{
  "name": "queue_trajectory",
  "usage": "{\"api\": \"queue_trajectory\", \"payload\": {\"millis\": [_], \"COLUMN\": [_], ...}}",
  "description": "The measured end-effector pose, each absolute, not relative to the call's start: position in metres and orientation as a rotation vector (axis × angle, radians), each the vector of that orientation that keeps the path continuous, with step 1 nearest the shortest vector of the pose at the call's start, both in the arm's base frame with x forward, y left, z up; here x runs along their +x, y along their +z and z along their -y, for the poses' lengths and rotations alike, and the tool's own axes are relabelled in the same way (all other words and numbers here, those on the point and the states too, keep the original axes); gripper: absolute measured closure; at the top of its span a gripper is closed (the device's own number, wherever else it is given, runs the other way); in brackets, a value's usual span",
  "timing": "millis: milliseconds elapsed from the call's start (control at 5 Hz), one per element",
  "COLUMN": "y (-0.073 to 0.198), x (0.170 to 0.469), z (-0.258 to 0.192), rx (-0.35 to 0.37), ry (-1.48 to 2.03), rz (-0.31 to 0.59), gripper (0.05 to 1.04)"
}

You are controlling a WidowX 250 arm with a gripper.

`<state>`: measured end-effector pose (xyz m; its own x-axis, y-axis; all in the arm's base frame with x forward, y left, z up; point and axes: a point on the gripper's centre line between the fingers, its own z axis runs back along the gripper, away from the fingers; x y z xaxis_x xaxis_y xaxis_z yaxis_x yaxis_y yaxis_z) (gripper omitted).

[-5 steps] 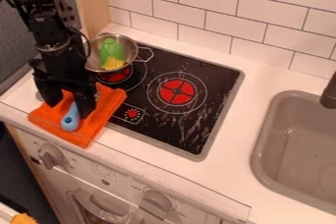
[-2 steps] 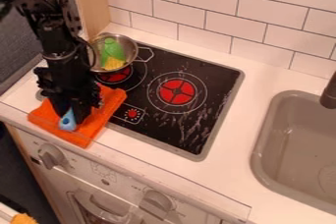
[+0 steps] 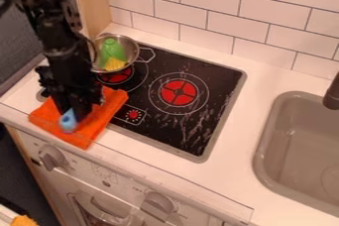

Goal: Moved the spoon to the top right side burner

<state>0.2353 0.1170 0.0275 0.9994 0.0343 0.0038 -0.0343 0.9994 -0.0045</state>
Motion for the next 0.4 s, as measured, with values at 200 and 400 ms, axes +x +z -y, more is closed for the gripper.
{"api": "queue_trajectory", "payload": {"millis": [200, 400], "y": [0.069, 0.08], "x": [0.235, 0.247], "z": [-0.11, -0.072], "rx": [-0.015, -0.016], "ry": [0.045, -0.032], "rz": [0.097, 0.105], "gripper": [0.757, 0.757]}}
